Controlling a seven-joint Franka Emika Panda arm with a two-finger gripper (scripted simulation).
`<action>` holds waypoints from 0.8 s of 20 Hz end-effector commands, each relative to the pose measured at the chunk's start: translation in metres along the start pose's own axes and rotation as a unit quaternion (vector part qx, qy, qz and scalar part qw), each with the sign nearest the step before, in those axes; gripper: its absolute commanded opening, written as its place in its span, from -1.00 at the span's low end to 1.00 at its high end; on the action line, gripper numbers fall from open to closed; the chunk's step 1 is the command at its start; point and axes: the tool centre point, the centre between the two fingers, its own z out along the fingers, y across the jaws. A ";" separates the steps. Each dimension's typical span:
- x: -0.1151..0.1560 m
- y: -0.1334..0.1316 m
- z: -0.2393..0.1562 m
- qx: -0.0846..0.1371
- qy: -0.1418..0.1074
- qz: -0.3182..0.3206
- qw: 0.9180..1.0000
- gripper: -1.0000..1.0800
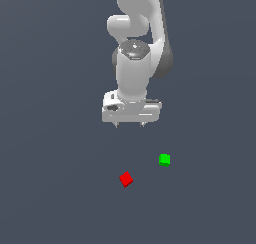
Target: Stack the red cube on top of the green cube.
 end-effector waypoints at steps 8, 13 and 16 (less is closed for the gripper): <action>0.007 0.003 0.006 0.001 -0.001 -0.013 1.000 0.92; 0.020 0.008 0.017 0.003 -0.002 -0.037 0.999 0.92; 0.030 0.012 0.026 0.005 -0.003 -0.057 0.998 0.92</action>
